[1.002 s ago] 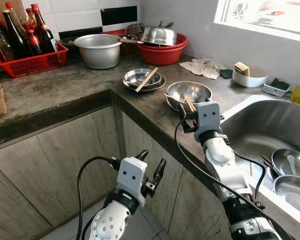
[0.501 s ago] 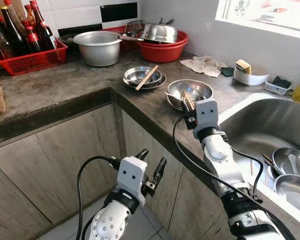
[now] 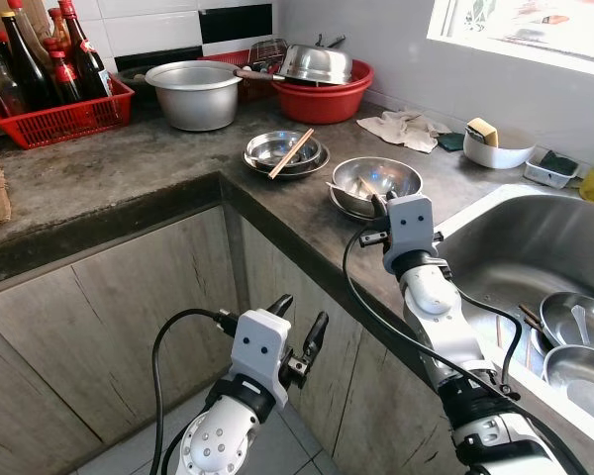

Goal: Kitchen organization

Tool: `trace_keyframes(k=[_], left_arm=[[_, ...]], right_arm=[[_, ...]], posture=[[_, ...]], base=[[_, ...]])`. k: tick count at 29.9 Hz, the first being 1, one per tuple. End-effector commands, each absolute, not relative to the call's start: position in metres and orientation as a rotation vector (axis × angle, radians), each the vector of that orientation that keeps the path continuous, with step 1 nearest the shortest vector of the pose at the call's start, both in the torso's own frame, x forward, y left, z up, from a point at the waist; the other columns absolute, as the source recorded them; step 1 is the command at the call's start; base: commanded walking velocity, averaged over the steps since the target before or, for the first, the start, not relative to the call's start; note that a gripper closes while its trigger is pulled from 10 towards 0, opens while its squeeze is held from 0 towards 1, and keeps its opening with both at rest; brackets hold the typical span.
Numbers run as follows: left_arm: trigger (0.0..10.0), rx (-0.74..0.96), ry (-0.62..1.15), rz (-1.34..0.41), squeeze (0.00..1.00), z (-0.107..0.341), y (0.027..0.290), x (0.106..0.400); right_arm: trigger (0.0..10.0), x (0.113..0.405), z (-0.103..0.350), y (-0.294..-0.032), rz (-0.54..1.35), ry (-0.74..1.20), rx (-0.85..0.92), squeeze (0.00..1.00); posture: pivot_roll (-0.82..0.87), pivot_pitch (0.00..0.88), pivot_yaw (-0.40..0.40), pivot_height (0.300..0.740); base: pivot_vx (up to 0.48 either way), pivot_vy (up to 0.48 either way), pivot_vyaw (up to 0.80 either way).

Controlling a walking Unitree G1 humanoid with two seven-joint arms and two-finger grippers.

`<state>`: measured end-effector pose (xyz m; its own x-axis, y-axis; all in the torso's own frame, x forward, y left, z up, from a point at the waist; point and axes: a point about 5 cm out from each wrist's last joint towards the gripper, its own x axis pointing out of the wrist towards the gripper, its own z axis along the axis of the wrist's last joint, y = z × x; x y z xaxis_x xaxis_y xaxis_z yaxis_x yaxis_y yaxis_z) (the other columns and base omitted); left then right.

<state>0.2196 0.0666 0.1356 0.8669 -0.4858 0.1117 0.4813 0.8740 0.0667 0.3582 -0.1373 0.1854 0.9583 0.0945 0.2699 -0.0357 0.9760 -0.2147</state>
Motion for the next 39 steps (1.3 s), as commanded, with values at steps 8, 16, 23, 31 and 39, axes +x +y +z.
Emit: trace_keyframes(k=[8,16,23,31,39], left_arm=[[10.0,0.044,-0.152,-0.498,0.00,0.141,0.066,0.222],[10.0,0.047,-0.154,-0.493,0.00,0.141,0.066,0.225],[10.0,0.050,-0.147,-0.469,0.00,0.141,0.071,0.229],[10.0,0.047,-0.136,-0.481,0.00,0.139,0.070,0.232],[10.0,0.073,-0.144,-0.470,0.00,0.140,0.072,0.237]], right_arm=[[0.0,0.356,0.212,-0.146,0.001,-0.377,-0.153,0.00],[0.0,0.333,0.238,-0.141,-0.032,-0.490,-0.060,0.00],[10.0,0.307,0.237,-0.151,-0.085,-0.496,-0.069,0.00],[10.0,0.282,0.221,-0.174,-0.211,-0.393,-0.032,0.00],[10.0,0.272,0.217,-0.174,-0.236,-0.358,-0.024,0.00]], posture=[[0.06,0.029,-0.037,0.740],[0.06,0.013,-0.034,0.740],[0.05,0.004,-0.032,0.740],[0.03,0.000,-0.014,0.740],[0.02,0.000,-0.011,0.740]], base=[[0.000,0.000,0.00],[0.000,0.000,0.00],[0.000,0.000,0.00],[0.000,0.171,-0.08],[0.000,0.173,-0.30]])
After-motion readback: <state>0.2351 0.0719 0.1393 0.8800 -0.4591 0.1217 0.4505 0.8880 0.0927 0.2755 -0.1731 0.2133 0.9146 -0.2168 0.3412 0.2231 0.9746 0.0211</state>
